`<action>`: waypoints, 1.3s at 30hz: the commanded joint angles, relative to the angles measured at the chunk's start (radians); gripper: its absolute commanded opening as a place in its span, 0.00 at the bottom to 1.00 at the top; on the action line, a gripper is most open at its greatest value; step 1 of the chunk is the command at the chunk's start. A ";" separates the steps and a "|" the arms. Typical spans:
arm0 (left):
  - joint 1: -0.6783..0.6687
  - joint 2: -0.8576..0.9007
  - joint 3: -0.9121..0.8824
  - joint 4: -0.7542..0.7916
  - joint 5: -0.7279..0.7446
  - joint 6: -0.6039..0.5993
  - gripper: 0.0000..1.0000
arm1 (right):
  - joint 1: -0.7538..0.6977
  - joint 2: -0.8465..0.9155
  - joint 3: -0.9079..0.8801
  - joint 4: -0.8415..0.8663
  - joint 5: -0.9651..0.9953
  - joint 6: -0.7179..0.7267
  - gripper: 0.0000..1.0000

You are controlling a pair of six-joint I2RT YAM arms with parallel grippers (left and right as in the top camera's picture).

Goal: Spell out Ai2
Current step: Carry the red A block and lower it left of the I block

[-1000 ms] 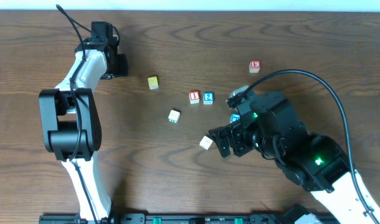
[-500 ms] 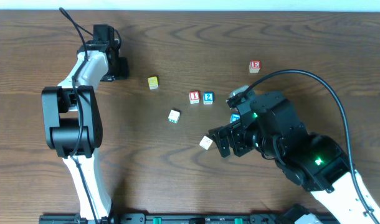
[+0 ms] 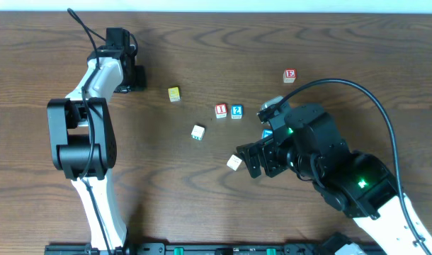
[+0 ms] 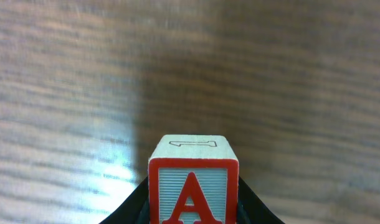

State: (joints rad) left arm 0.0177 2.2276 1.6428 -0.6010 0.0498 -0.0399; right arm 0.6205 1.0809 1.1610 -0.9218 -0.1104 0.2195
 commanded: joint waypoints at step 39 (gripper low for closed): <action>-0.574 -0.319 -0.296 -0.004 -0.139 -0.389 0.06 | -0.518 -0.080 0.003 -0.122 -0.251 -0.177 0.99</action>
State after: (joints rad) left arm -0.5579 1.9057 1.3476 -0.6189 -0.0151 -0.3882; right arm 0.1097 1.0035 1.1610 -1.0439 -0.3286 0.0628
